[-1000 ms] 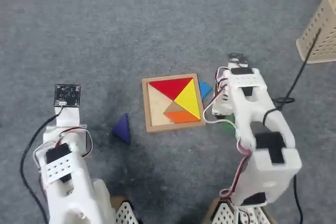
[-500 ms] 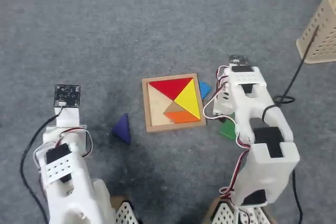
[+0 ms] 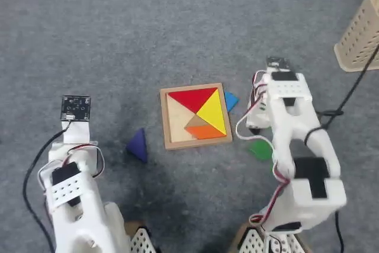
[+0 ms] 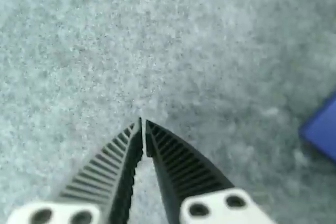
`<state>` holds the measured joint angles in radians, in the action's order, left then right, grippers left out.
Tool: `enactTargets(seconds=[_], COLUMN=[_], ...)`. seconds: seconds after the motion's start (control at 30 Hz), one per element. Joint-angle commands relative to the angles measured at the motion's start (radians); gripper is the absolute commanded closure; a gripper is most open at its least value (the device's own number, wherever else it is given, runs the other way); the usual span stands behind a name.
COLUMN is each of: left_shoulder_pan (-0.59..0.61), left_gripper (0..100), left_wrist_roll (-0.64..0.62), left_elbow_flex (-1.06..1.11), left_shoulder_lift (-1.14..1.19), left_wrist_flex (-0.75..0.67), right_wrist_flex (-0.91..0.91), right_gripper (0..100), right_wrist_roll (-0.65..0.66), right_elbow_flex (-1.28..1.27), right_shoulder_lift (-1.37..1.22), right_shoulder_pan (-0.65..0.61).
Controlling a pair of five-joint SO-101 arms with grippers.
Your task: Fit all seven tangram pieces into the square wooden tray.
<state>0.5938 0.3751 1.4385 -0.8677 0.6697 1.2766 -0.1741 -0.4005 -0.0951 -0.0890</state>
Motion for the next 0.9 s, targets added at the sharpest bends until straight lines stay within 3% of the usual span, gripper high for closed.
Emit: enactTargets(seconds=[0.0,0.43,0.73,0.87], left_shoulder_pan=[0.002,0.002,0.002,0.002], left_gripper=[99,99,99,99], left_wrist_roll=[0.008,0.008,0.008,0.008], left_elbow_flex=[-0.005,-0.004,-0.004,-0.004], left_shoulder_lift=[-0.031,-0.031,-0.031,-0.031], left_wrist_flex=[-0.018,-0.018,-0.018,-0.018], right_wrist_flex=[-0.061,-0.053,-0.045,0.051], right_gripper=[80.3,80.3,80.5,80.5], right_wrist_roll=[0.021,-0.055,0.012,0.008], right_elbow_flex=[-0.091,0.003,0.16,0.212], right_shoulder_lift=[0.117,-0.116,-0.2,-0.188], right_shoulder_pan=[-0.002,-0.088,-0.082,-0.056])
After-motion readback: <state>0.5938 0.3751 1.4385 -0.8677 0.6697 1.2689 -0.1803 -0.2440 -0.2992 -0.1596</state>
